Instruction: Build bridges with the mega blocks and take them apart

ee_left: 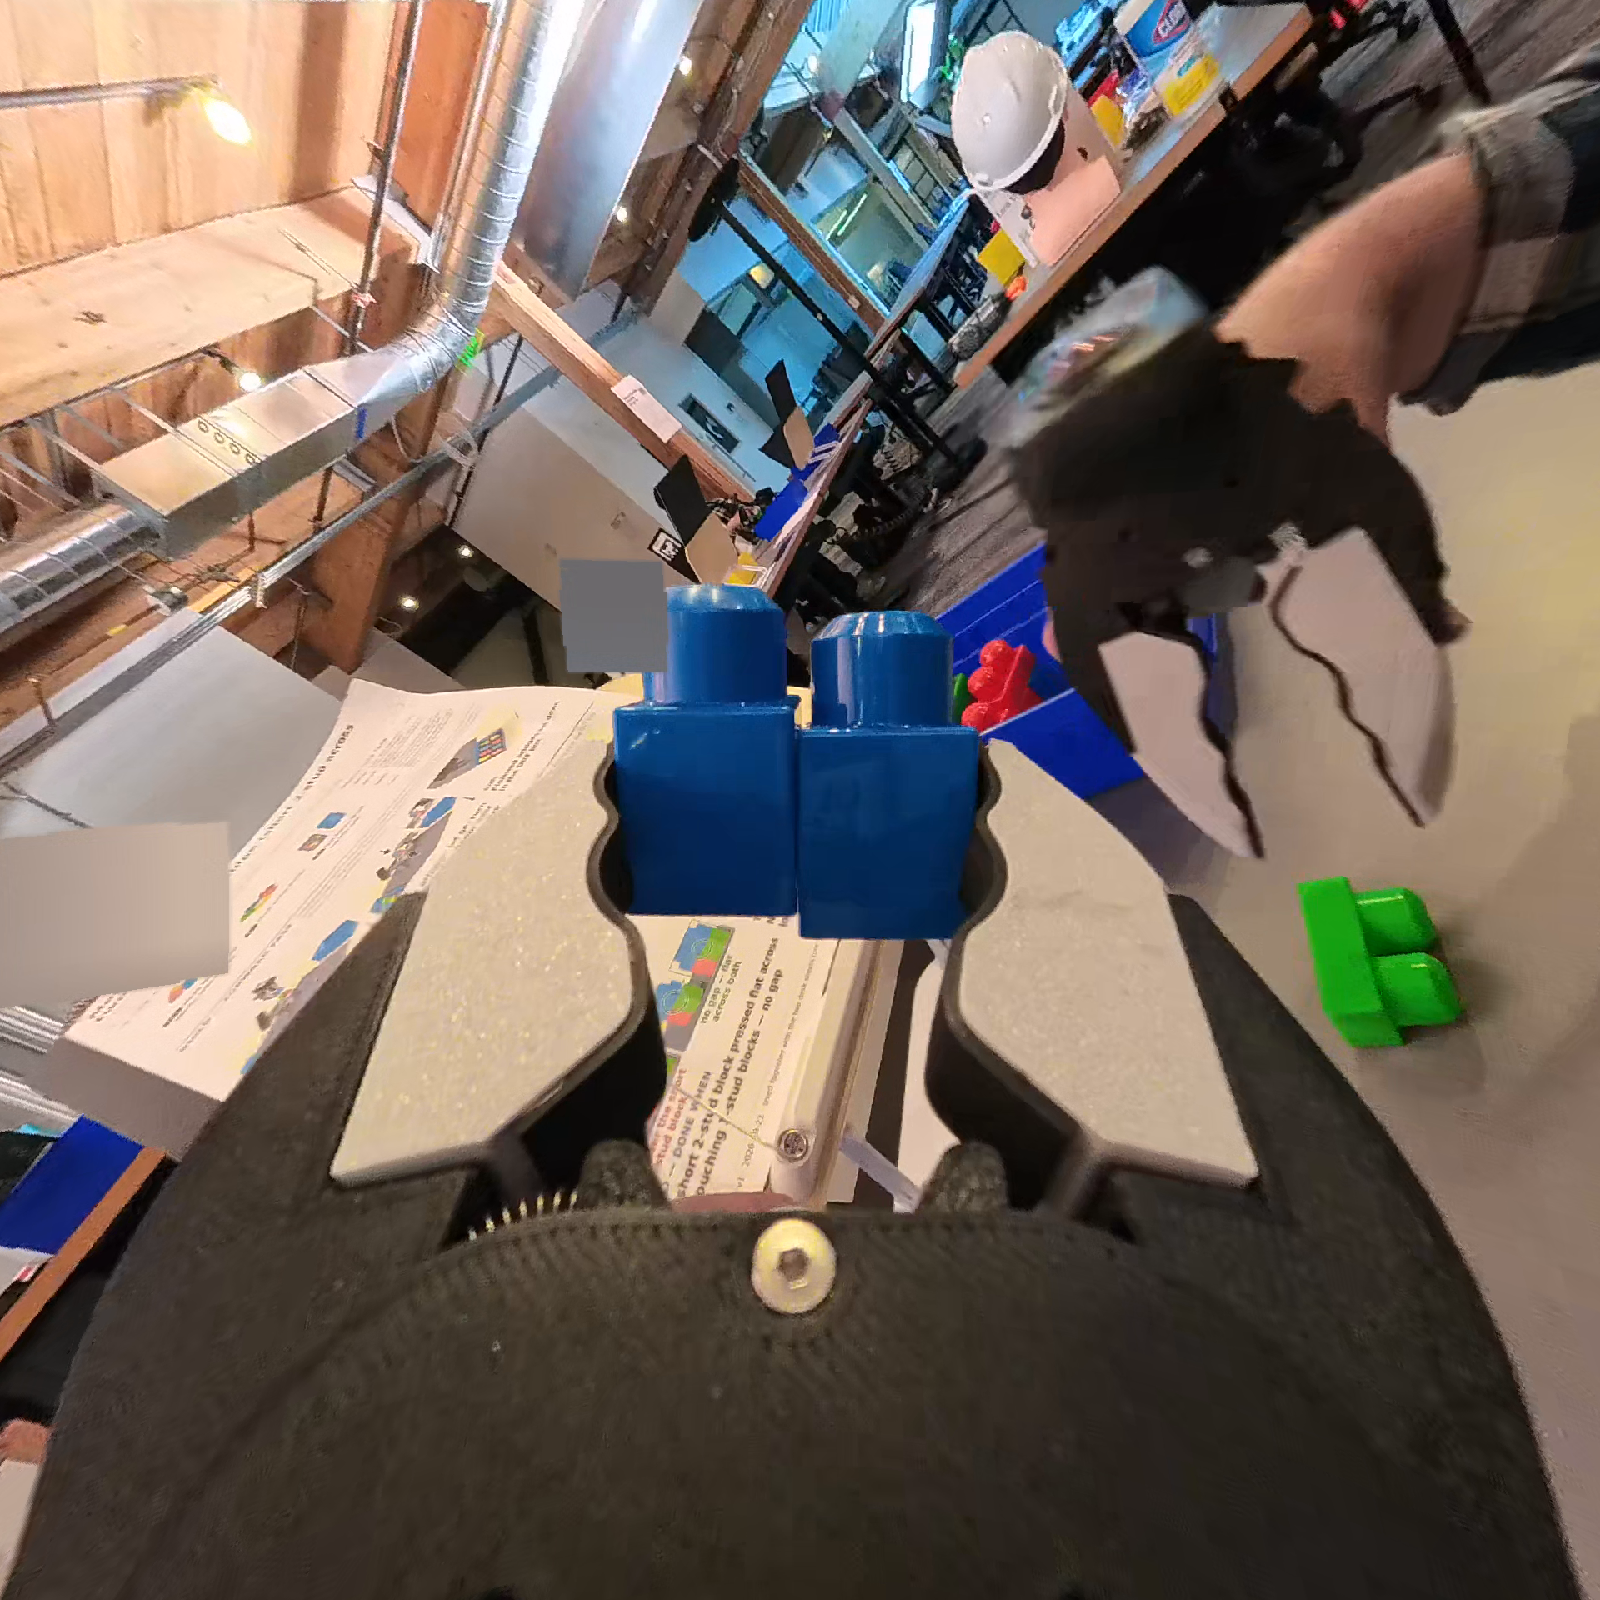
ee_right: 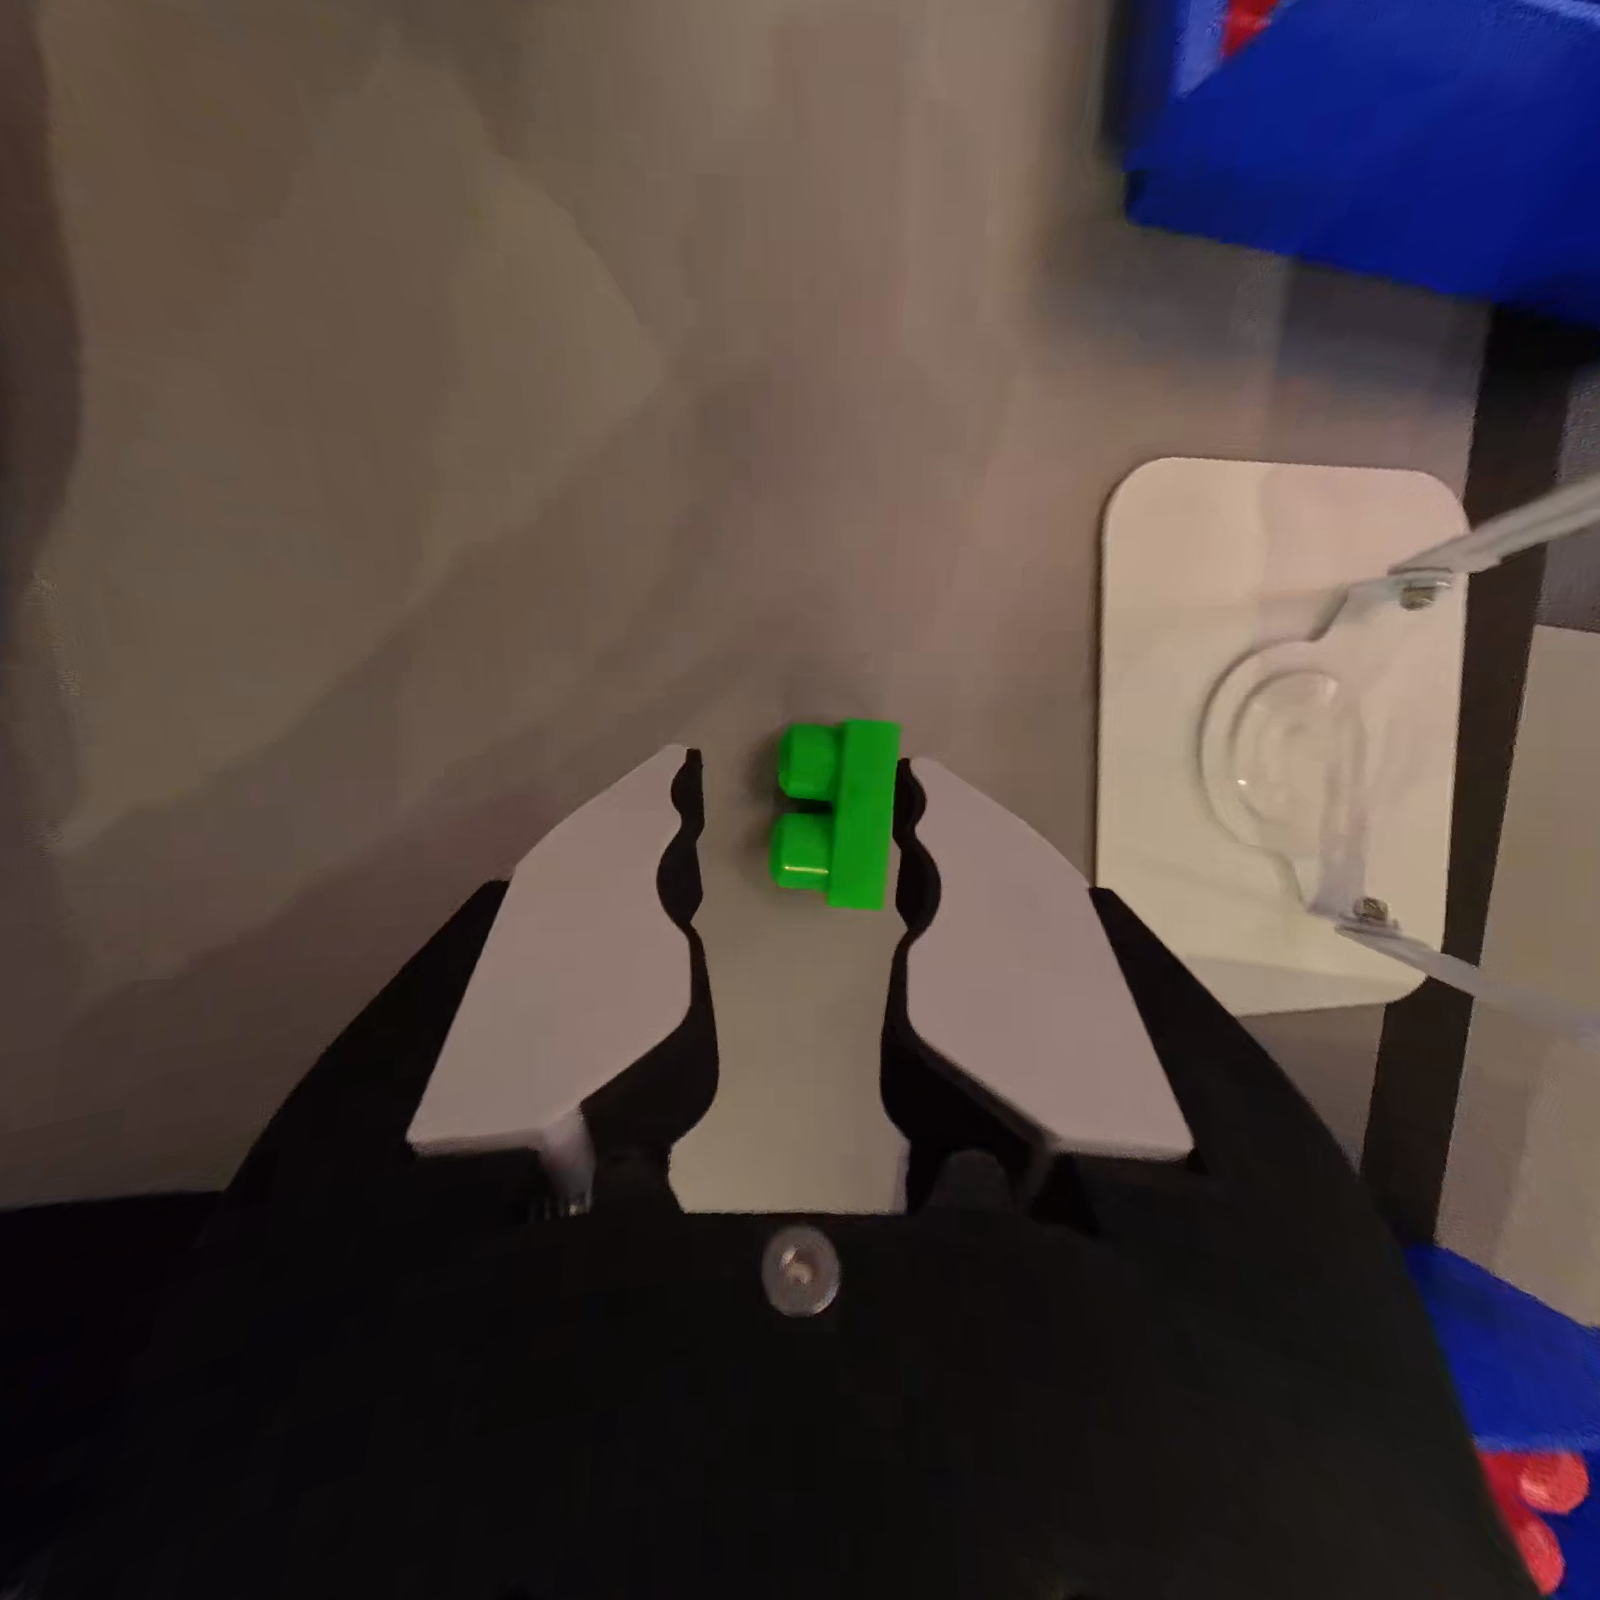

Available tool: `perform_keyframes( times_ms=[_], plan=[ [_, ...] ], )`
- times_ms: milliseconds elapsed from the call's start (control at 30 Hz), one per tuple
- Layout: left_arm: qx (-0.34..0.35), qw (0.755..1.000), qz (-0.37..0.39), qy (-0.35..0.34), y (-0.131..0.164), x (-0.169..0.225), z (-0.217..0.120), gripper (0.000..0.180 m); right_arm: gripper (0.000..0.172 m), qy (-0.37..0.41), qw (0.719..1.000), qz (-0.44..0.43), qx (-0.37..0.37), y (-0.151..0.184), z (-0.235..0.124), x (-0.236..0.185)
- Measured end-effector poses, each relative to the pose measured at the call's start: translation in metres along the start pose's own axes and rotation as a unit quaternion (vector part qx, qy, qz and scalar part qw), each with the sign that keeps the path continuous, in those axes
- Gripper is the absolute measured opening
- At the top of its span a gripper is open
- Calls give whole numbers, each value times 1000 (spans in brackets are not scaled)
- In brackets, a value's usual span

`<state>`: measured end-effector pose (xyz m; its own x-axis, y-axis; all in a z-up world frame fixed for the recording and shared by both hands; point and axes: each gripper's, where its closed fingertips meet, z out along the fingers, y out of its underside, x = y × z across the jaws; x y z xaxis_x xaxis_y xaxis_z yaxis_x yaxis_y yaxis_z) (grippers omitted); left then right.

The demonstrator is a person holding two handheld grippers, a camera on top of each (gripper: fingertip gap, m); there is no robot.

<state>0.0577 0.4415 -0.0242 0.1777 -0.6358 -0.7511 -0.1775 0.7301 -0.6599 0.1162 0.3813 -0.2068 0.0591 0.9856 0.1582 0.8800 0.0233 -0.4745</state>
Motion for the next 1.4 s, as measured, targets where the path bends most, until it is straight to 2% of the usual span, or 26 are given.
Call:
perform_keyframes(
  times_ms=[67,200,367,500,567,633,700,767,867,1033,1167,1333,1400],
  plan=[
    [-3,1000,2,3,3,3,3,74,46,40,999,-13,-12,9,20,-3],
    [-10,1000,9,5,6,5,5,74,46,68,997,-8,-23,32,53,-17],
    [-8,1000,8,-2,4,1,2,74,44,105,994,-11,-30,48,72,-11],
    [-9,1000,12,-4,2,0,1,74,46,128,991,-17,-37,50,75,2],
    [-11,1000,13,-5,2,0,1,73,38,144,989,-40,-20,43,68,7],
    [-11,1000,12,-6,3,-2,-1,74,46,156,987,-26,-12,38,59,16],
    [-9,1000,8,-6,4,-3,-1,73,45,176,984,-31,-15,41,55,26],
    [-12,1000,11,-8,5,-4,-1,73,54,173,984,-4,-49,54,62,31],
    [-14,1000,14,-9,6,-3,-2,73,56,181,980,0,-82,66,73,34],
    [-12,1000,15,-9,3,-4,-3,74,52,167,983,13,-74,64,77,36],
    [-14,1000,16,-8,4,-3,-2,74,49,113,991,58,-52,63,82,38],
    [-14,1000,14,-6,5,-2,-3,74,48,89,993,64,-36,62,84,43],
    [-15,1000,11,-5,8,-2,-3,74,48,48,994,99,-8,57,83,39]
  ],
)
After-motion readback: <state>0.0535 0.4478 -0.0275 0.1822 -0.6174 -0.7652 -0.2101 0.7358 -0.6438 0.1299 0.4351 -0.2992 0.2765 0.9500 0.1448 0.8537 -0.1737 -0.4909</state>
